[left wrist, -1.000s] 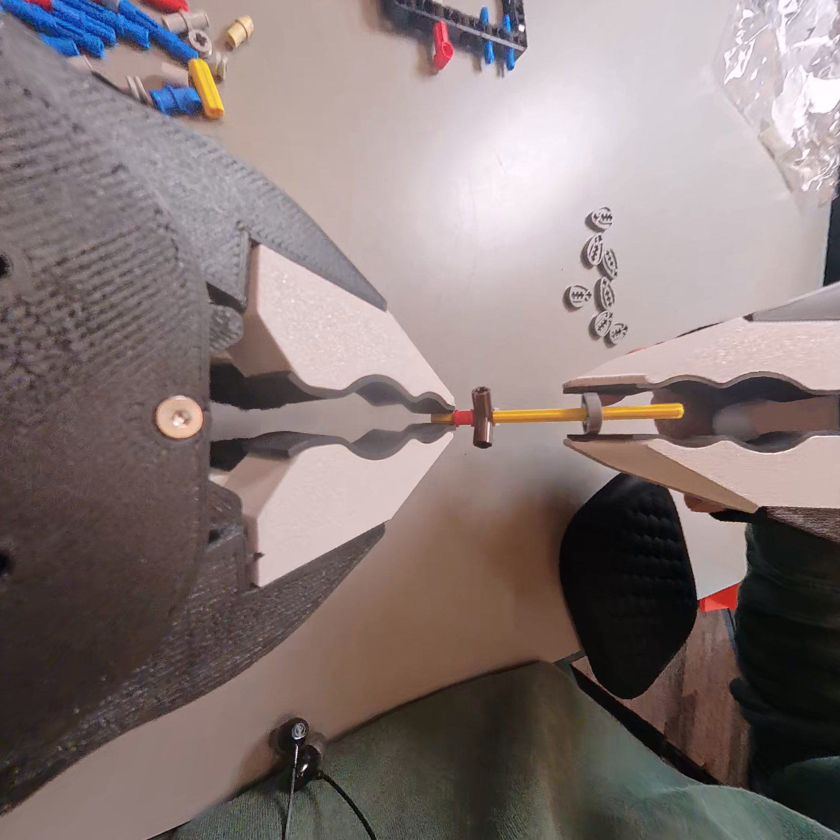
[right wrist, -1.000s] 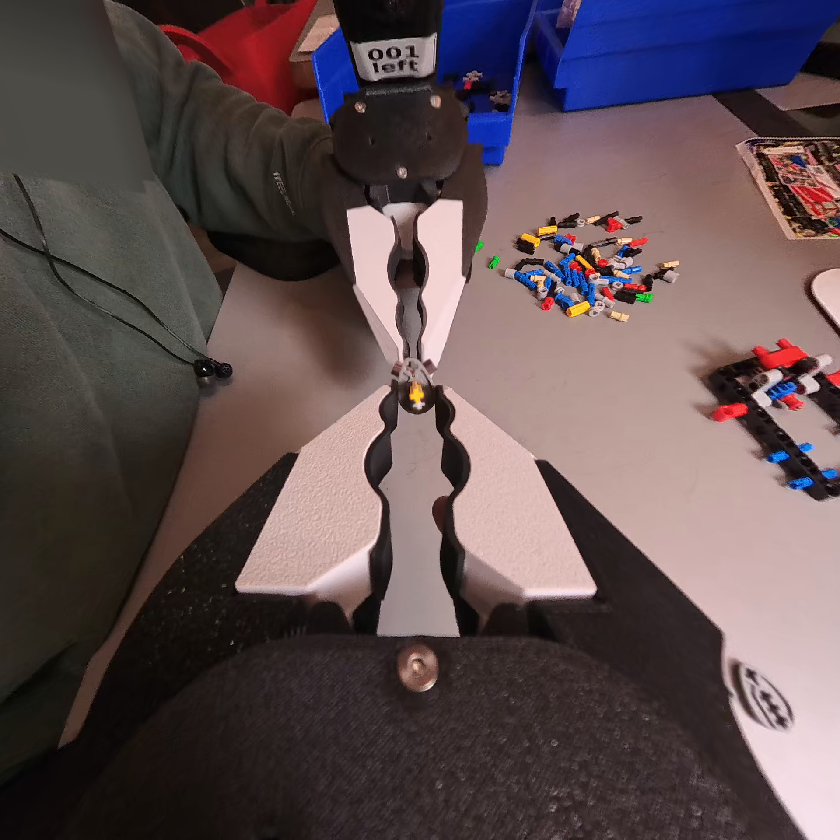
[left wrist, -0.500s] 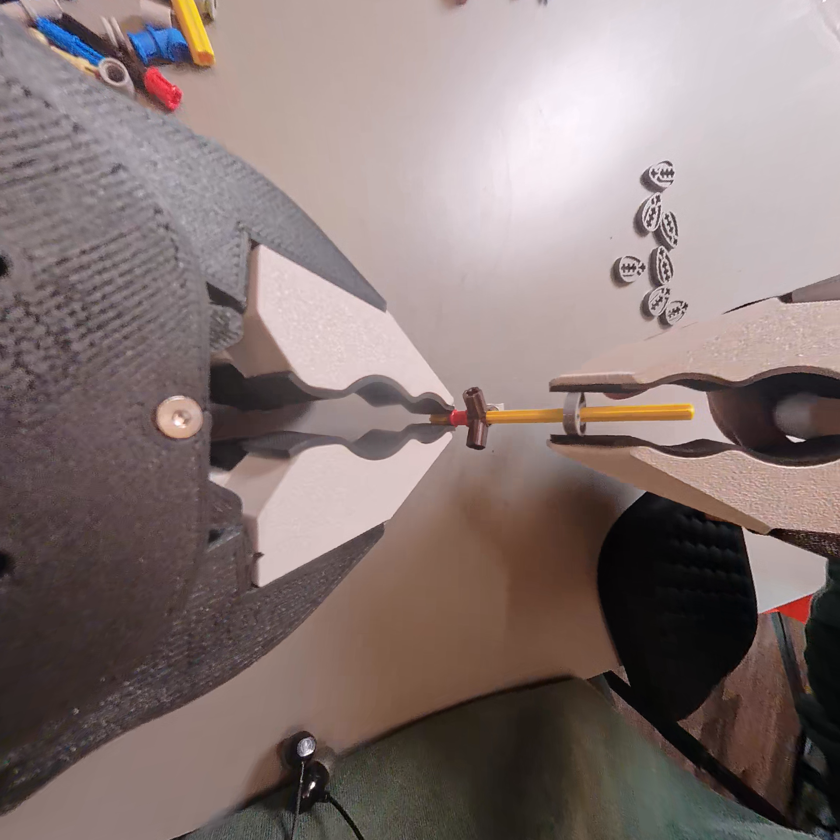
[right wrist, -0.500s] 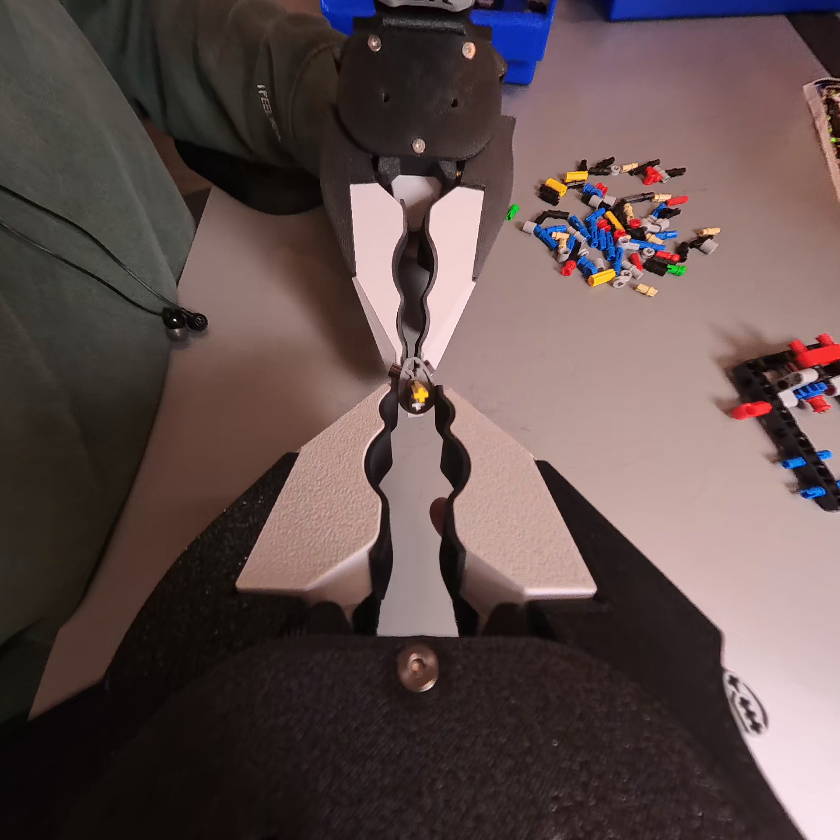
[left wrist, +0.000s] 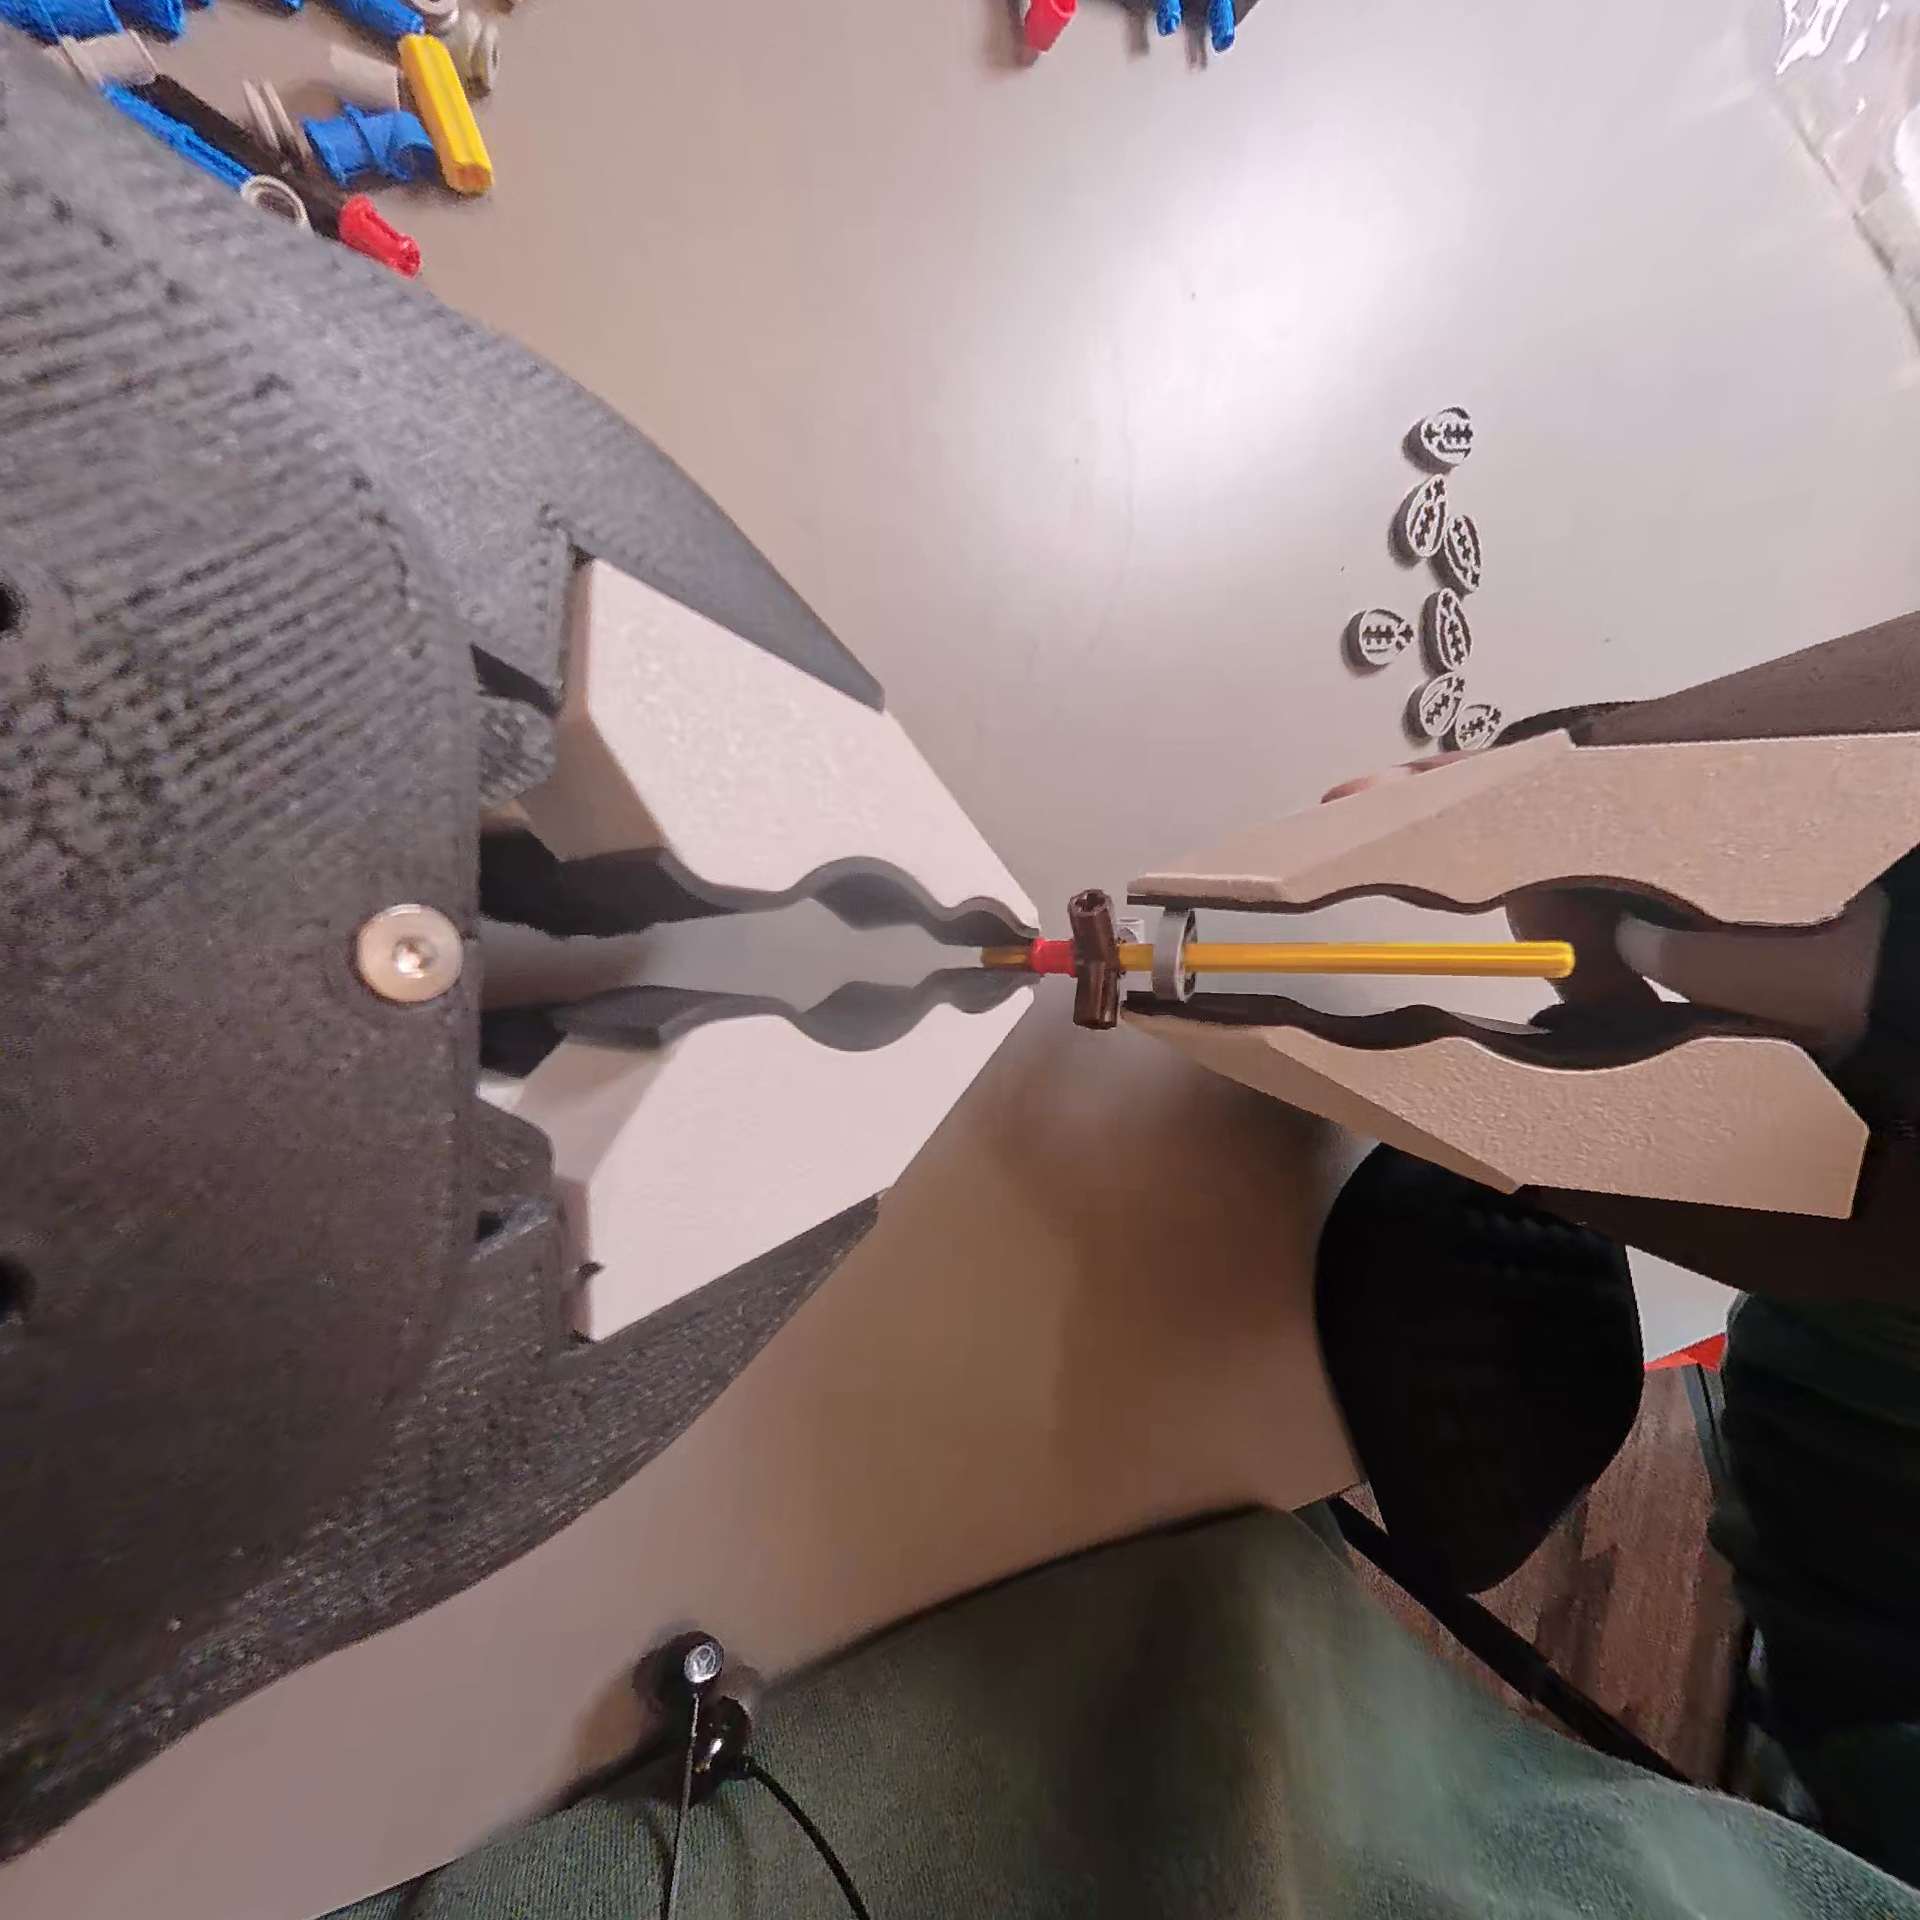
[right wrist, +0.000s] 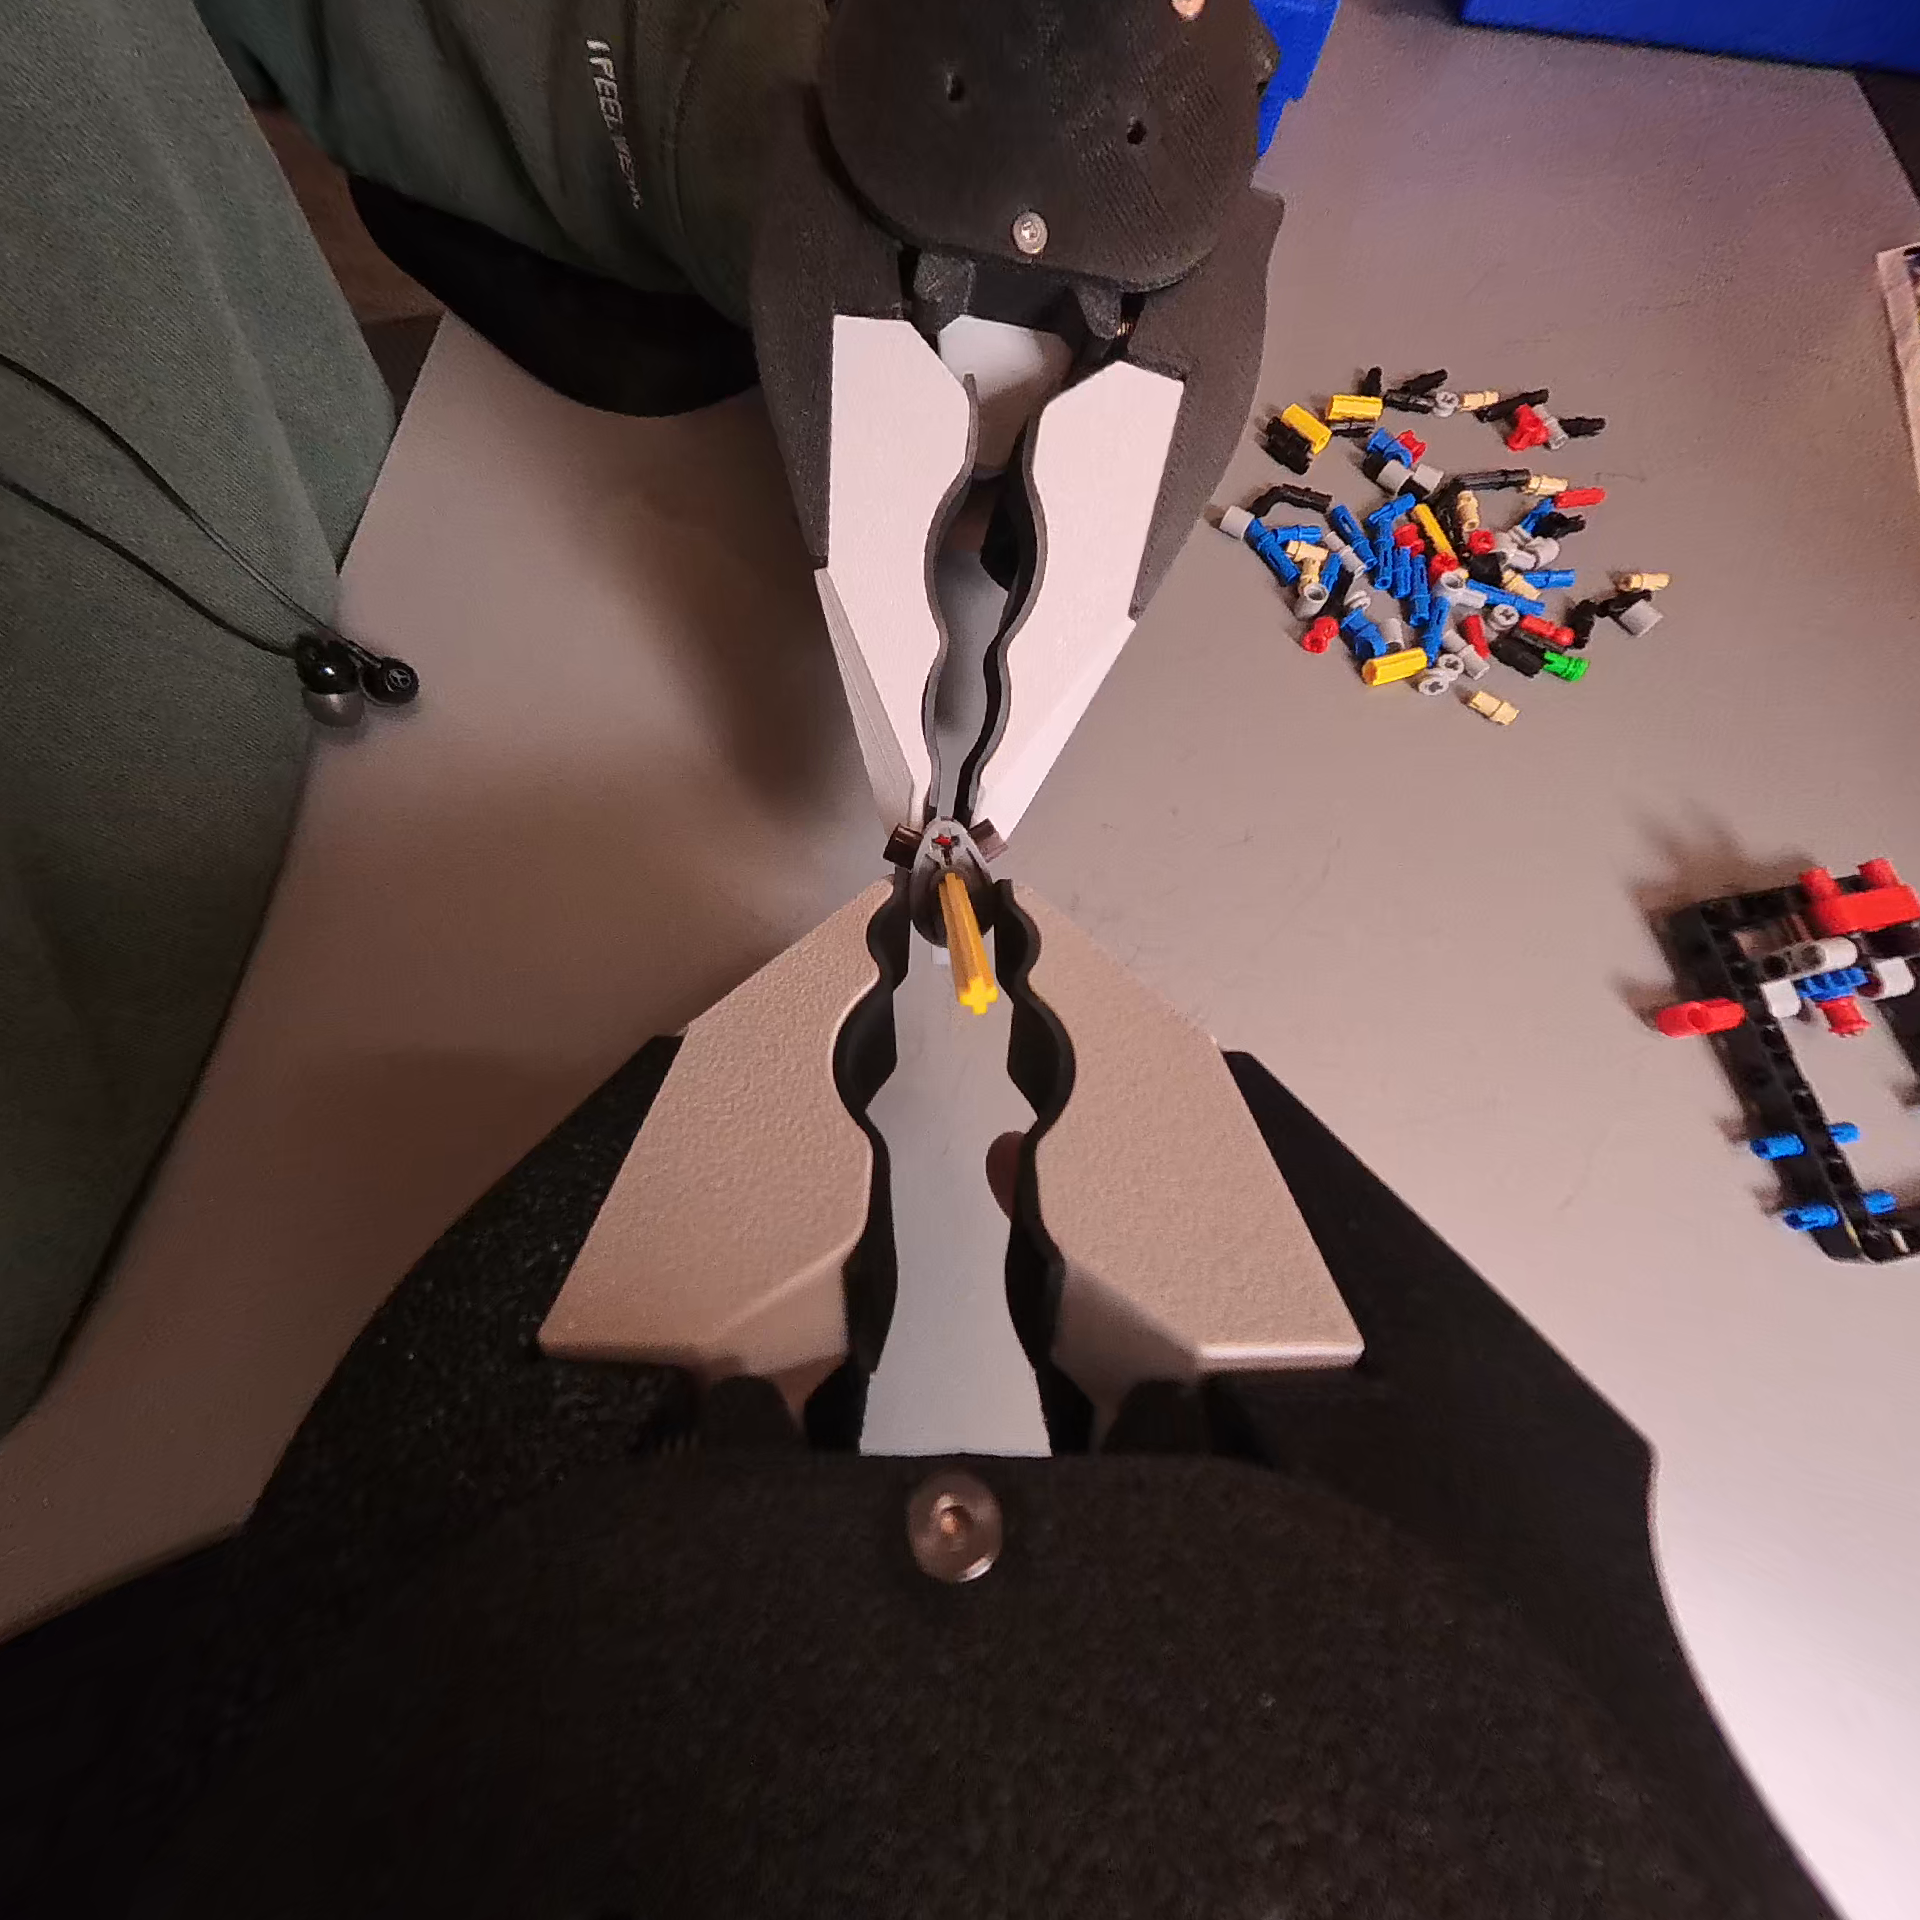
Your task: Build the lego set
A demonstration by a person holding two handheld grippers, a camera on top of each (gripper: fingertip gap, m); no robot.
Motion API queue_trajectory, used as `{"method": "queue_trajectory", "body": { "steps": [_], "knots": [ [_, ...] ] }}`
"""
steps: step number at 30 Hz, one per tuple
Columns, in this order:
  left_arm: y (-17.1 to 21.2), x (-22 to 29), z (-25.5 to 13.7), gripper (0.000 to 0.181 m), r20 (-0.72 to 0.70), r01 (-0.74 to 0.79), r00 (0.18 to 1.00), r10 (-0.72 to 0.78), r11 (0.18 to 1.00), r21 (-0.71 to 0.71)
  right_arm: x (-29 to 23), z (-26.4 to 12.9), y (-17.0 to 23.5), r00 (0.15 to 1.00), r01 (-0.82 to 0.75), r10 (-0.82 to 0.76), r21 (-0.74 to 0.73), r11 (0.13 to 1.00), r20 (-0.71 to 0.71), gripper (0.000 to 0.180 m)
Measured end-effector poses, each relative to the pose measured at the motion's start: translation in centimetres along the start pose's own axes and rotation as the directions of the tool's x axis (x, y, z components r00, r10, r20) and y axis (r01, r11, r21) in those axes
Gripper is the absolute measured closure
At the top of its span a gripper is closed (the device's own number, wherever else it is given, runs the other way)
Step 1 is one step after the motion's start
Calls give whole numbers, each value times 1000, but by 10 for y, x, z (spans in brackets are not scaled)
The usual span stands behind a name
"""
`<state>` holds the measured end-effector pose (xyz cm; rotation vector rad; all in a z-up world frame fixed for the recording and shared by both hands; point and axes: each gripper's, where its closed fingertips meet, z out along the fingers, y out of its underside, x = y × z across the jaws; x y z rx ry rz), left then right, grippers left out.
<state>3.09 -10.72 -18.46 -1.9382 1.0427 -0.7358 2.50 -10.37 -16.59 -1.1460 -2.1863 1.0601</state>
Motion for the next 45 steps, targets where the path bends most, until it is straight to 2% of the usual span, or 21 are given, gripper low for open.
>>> {"method": "queue_trajectory", "body": {
  "steps": [10,18,24,26,29,30,34,37,40,43,45],
  "knots": [
    [5,2,4,180,-10,-4,1000,4,1000,-23,-3,9,10,998,60,-59,-73,996,12,166],
    [8,5,6,179,-22,-21,1000,20,999,-37,-7,14,13,998,62,-60,-78,995,27,166],
    [-1,-5,-1,178,69,-109,991,111,994,-31,1,-6,2,995,94,-95,-25,995,-32,151],
    [2,-4,0,178,79,-138,987,142,989,-53,1,-10,-3,992,116,-116,-5,993,-52,152],
    [-1,-2,1,178,90,-171,980,175,984,-53,-4,-3,5,986,161,-164,-78,984,-40,156],
    [-2,-2,0,178,93,-174,980,178,984,-48,-4,-1,6,985,161,-165,-85,983,-41,163],
    [-11,-3,-7,177,122,-181,976,179,983,6,0,-5,-4,975,201,-201,-13,980,-91,166],
    [-25,-8,-20,162,132,-137,984,123,985,104,3,-20,-19,957,255,-234,119,959,-170,167],
    [-35,-4,-26,167,107,-118,989,101,978,171,6,-34,-28,938,295,-239,215,931,-252,167],
    [-44,0,-27,170,99,-114,991,94,968,225,2,-34,-28,937,297,-234,242,924,-258,167],
    [-44,3,-26,179,91,-114,991,96,968,222,-1,-32,-28,937,303,-239,253,919,-256,166]
  ]
}}
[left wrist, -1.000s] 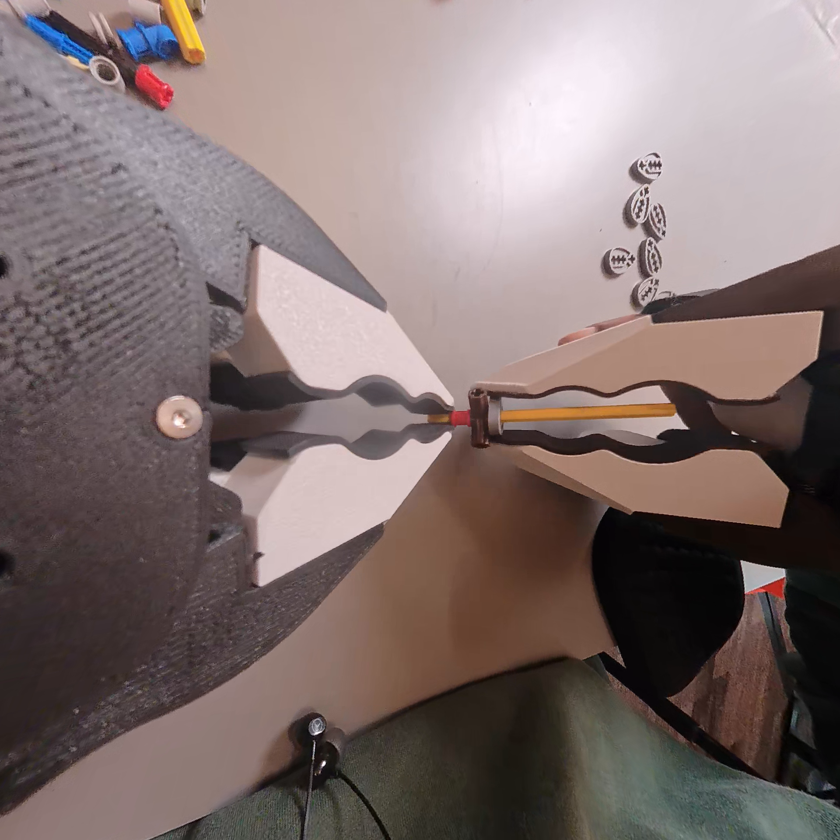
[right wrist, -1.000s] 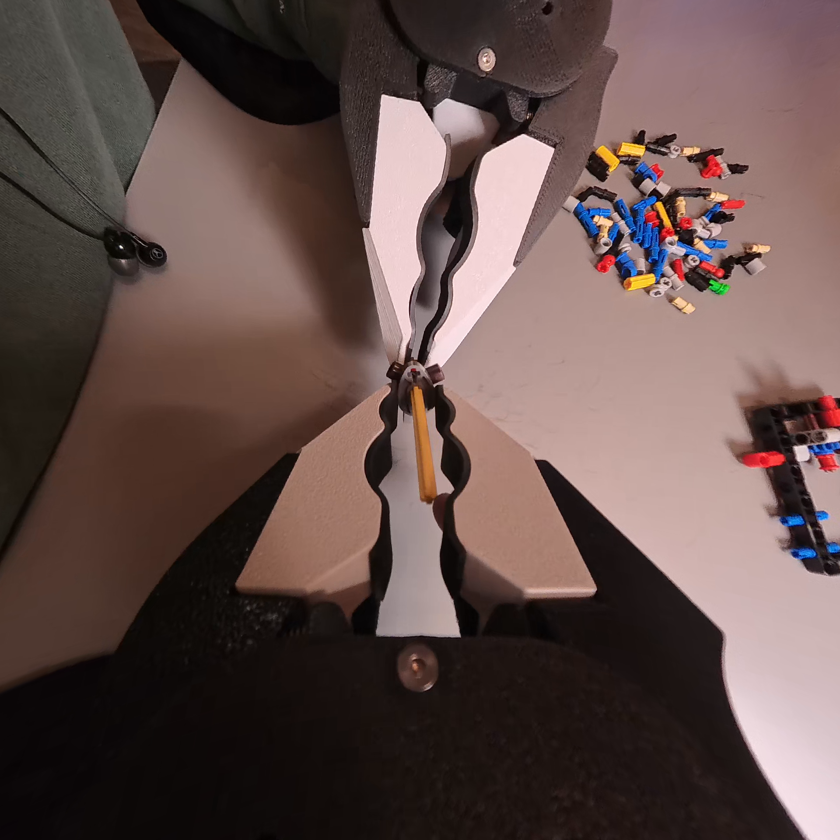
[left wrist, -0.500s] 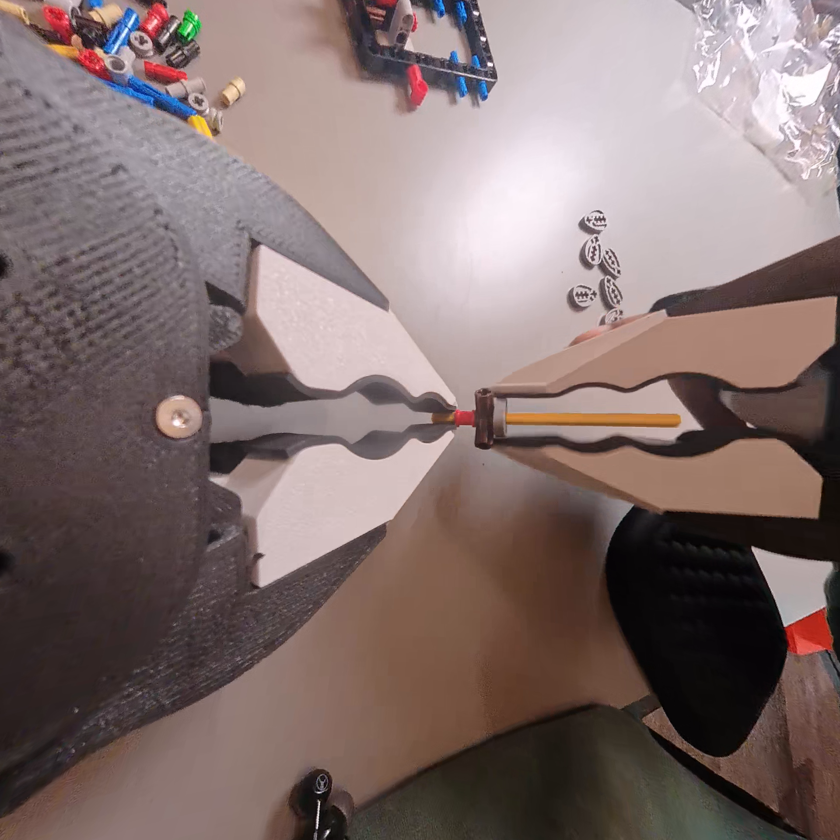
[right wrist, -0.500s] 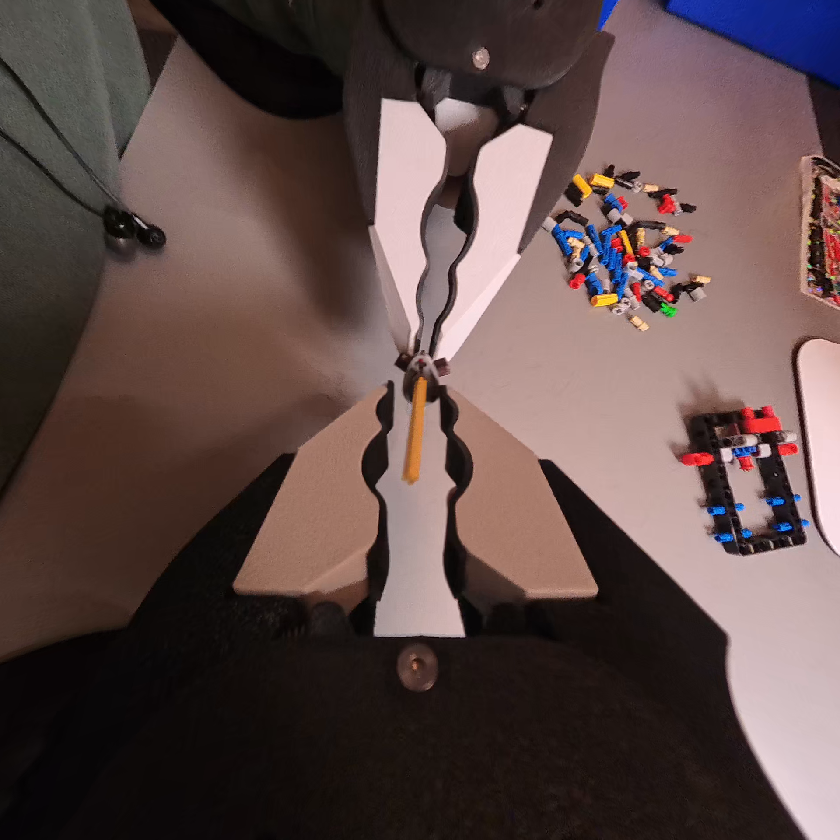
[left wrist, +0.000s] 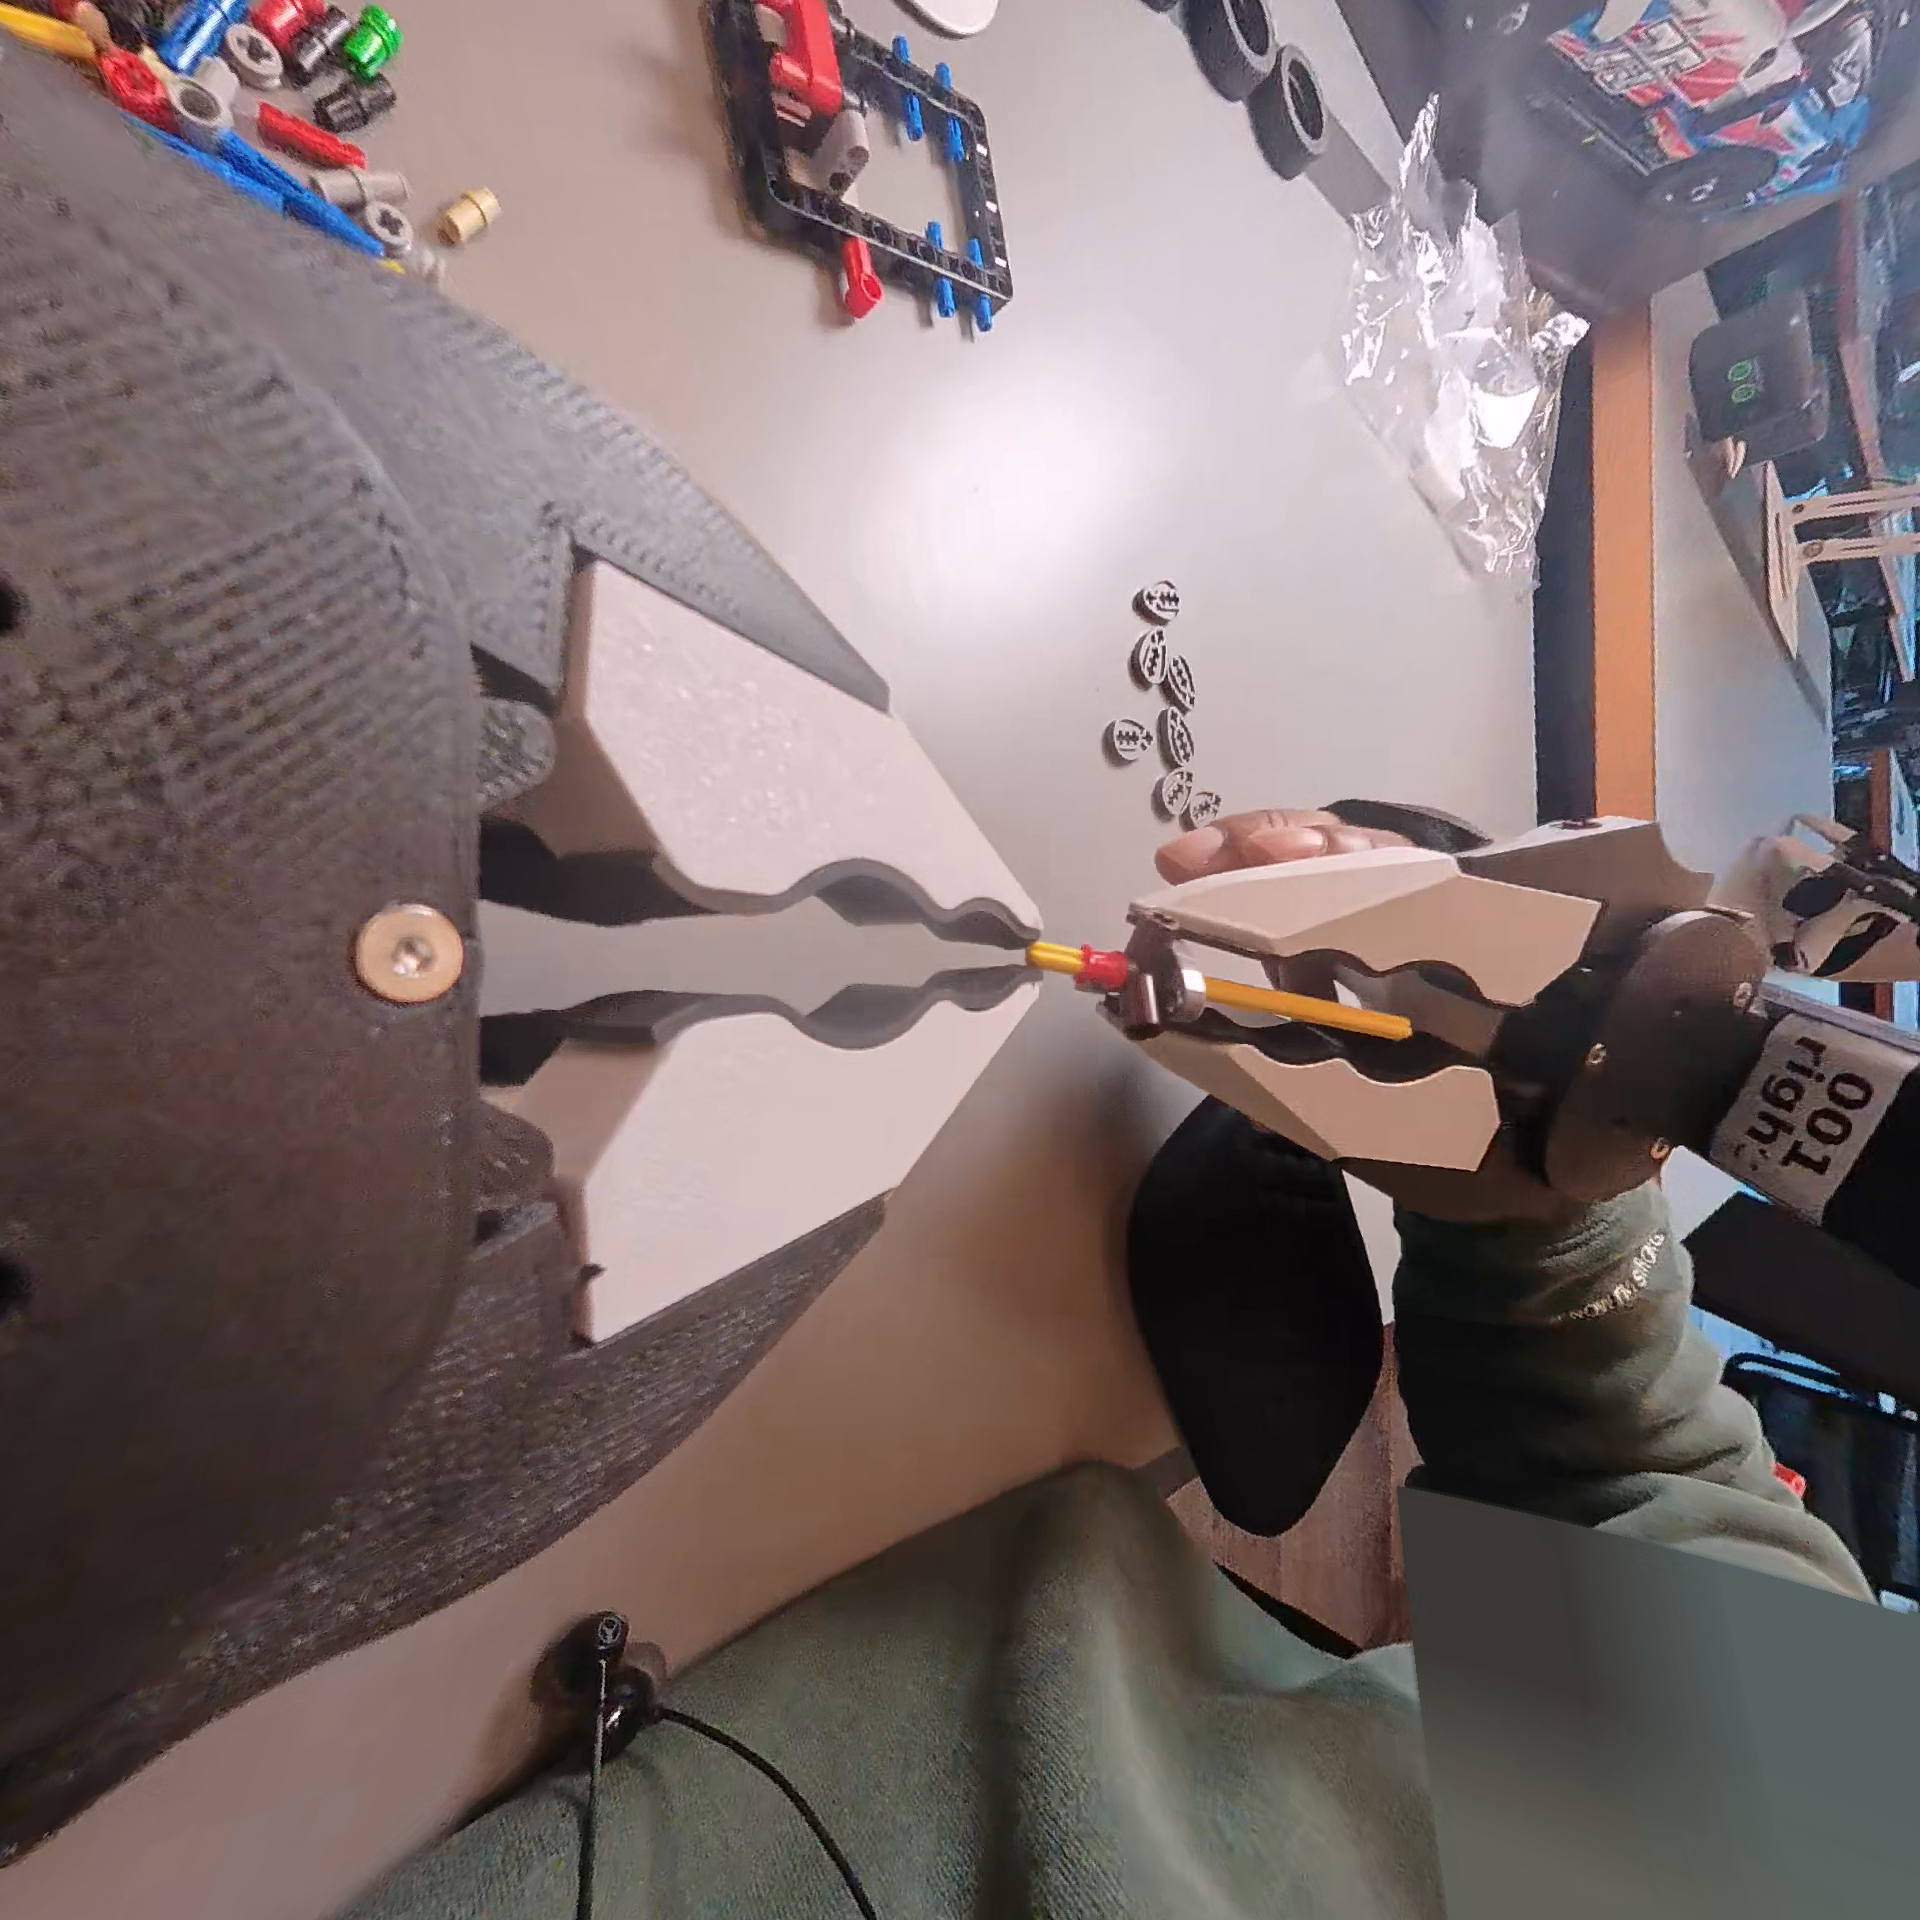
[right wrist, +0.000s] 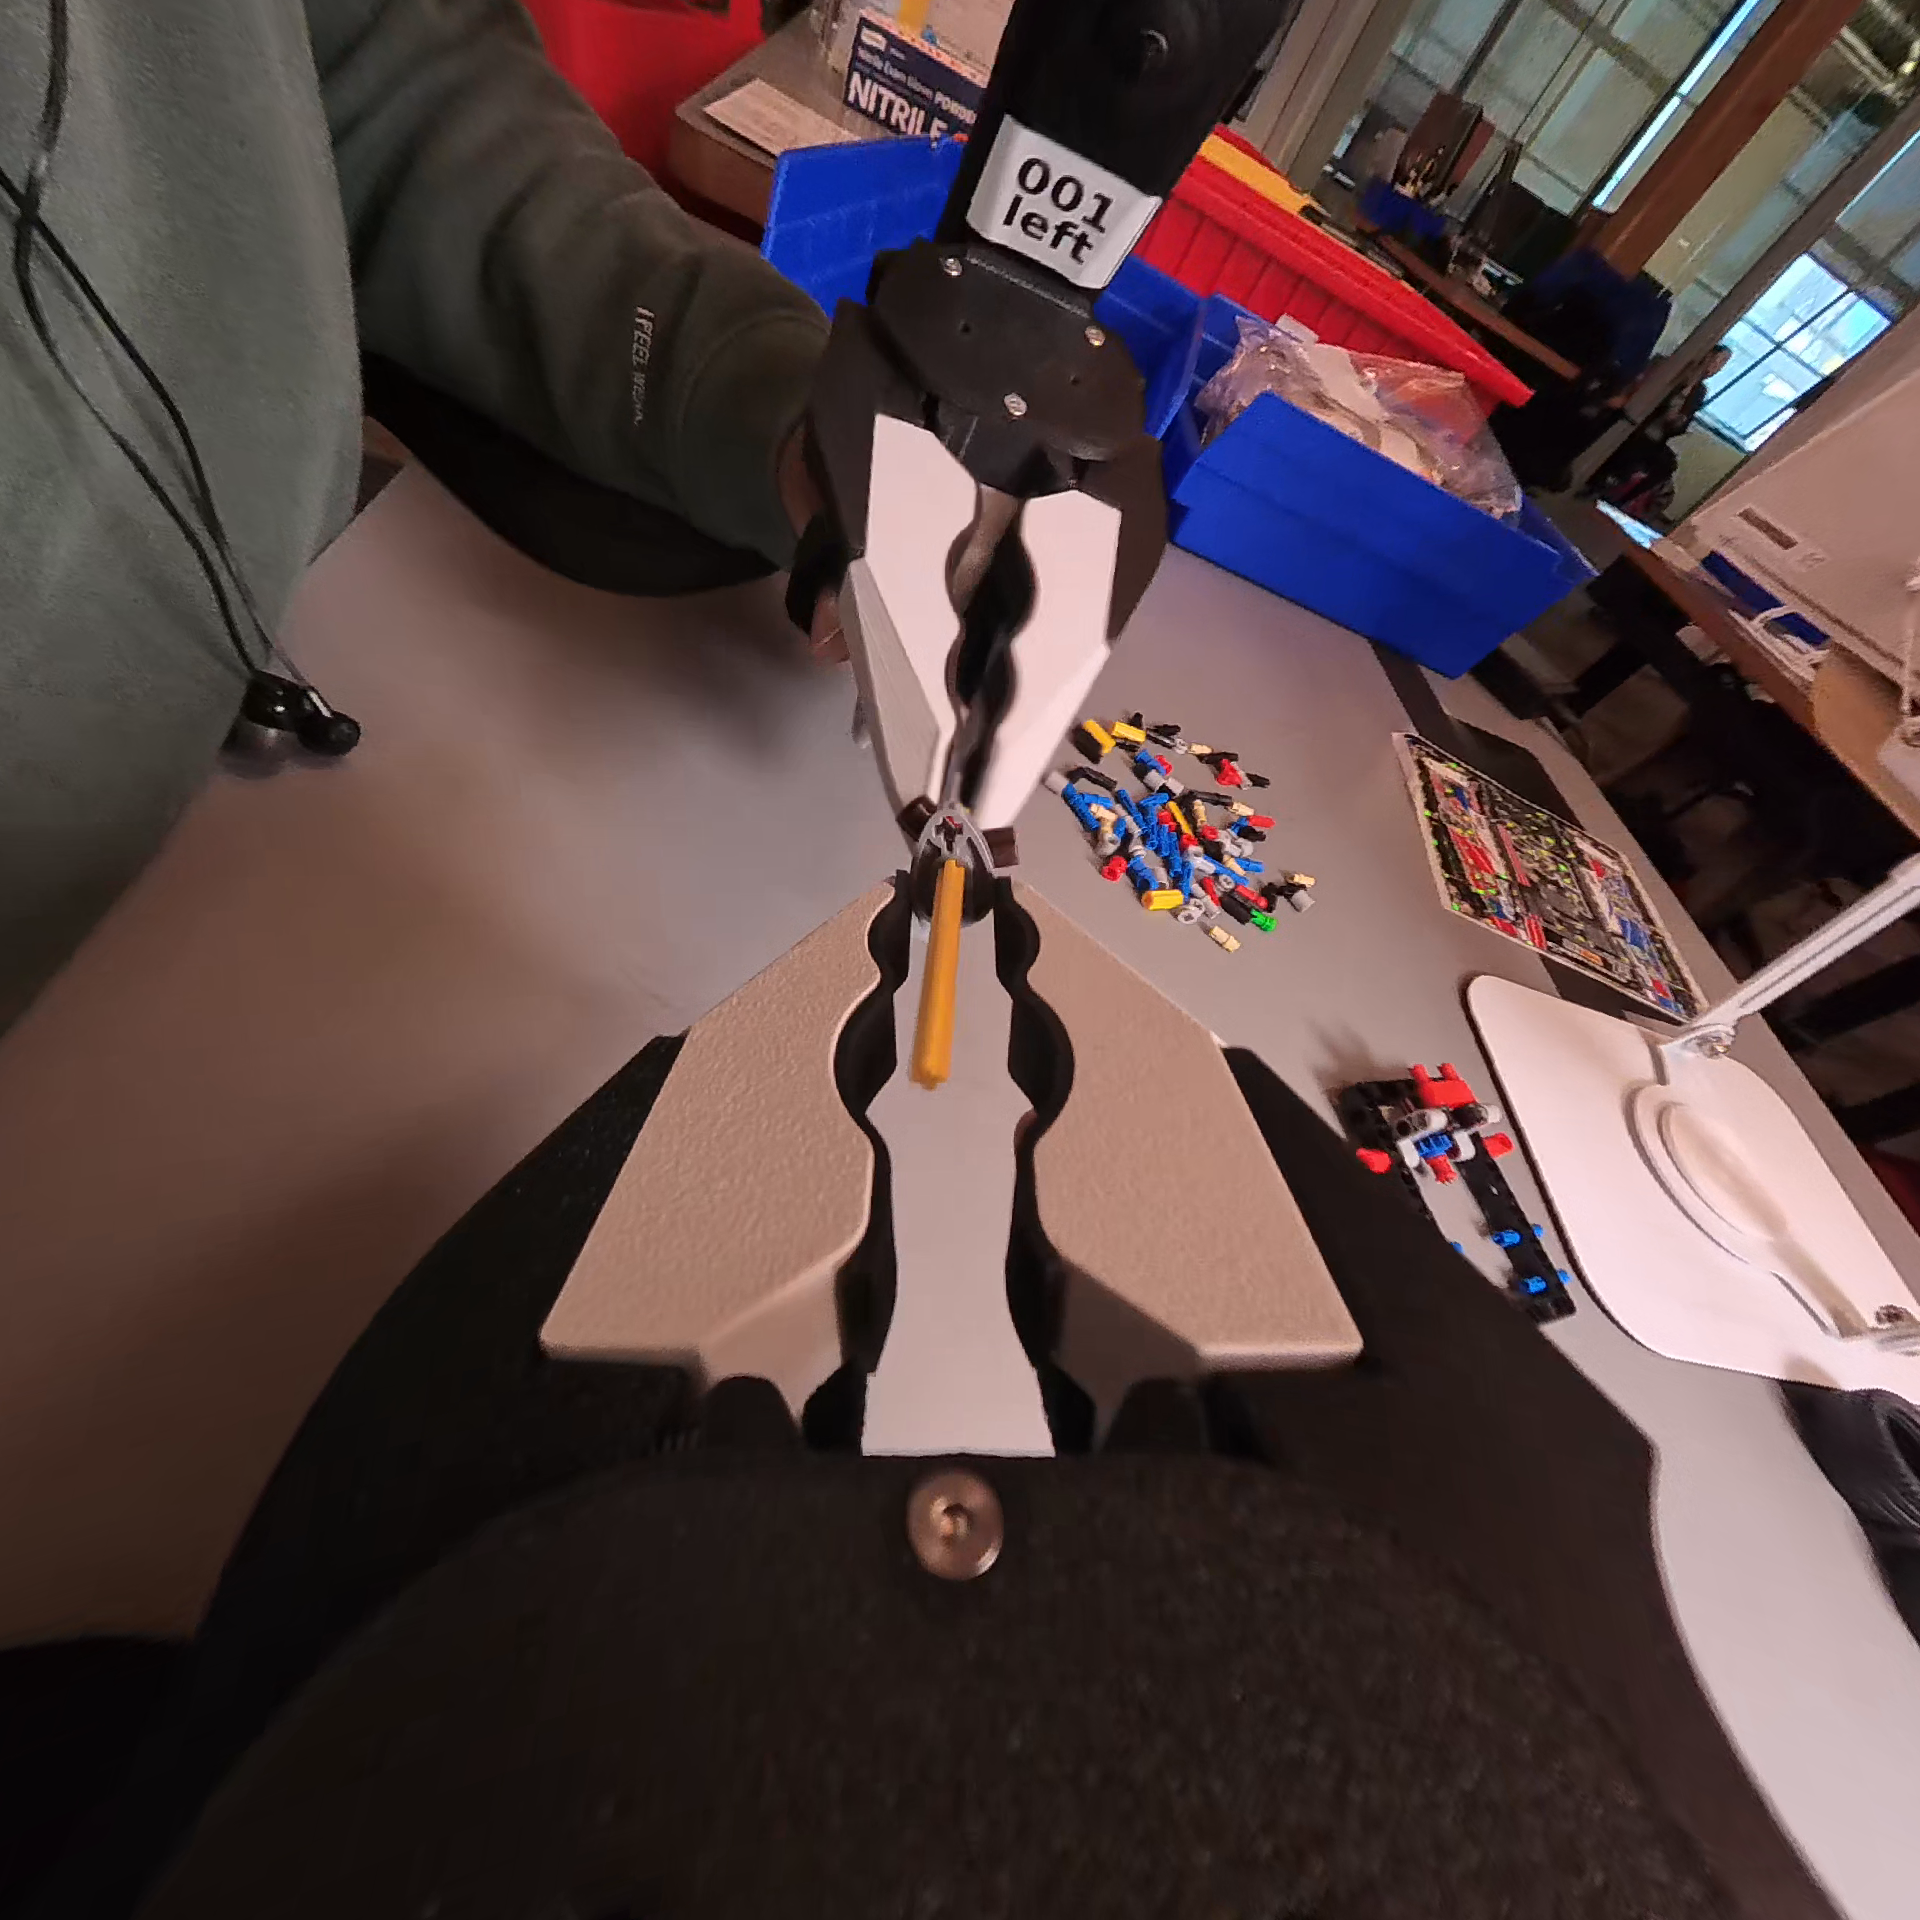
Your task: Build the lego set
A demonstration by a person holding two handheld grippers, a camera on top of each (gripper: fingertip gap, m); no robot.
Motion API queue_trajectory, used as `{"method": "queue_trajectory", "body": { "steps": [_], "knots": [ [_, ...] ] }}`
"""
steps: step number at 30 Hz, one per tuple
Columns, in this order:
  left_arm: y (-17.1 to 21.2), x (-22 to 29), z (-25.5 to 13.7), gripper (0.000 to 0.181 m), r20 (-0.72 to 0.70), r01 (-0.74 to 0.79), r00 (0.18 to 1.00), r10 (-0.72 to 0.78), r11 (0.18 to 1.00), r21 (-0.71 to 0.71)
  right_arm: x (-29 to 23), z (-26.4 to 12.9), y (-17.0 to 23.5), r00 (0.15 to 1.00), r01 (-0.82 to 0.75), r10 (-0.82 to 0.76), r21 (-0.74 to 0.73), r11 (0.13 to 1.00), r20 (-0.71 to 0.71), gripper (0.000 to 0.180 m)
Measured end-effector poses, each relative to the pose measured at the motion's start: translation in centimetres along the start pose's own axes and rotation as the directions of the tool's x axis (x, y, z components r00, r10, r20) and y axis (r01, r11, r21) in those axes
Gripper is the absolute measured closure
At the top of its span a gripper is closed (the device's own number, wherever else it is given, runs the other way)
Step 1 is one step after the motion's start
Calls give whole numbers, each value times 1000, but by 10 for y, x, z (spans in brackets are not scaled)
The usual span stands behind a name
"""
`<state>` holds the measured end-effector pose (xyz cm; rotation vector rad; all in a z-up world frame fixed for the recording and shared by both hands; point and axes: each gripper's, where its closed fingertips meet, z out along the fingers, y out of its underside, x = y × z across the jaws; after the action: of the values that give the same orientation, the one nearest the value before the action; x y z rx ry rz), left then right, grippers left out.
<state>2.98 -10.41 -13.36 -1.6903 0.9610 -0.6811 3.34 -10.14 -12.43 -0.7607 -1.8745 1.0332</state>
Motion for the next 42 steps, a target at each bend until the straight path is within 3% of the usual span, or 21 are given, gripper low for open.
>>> {"method": "queue_trajectory", "body": {
  "steps": [15,23,26,33,38,42],
  "knots": [
    [3,0,-3,180,-1,-20,1000,20,999,-29,-1,2,6,998,-58,59,-33,998,15,166],
    [4,-1,-1,170,-7,5,1000,-5,1000,-13,3,3,9,1000,2,-3,-73,997,-21,167],
    [7,-2,-1,179,3,0,1000,0,1000,-27,0,7,10,998,59,-62,-104,993,-22,167],
    [10,2,-2,179,-59,39,997,-41,999,-30,-3,14,18,995,97,-97,-156,983,7,166],
    [5,-8,-8,179,-56,74,996,-72,996,41,10,12,2,999,-13,10,-69,998,-39,166],
    [-13,-15,-24,179,-103,153,986,-133,965,213,26,-3,-28,976,-208,215,162,965,-27,156]
  ]
}}
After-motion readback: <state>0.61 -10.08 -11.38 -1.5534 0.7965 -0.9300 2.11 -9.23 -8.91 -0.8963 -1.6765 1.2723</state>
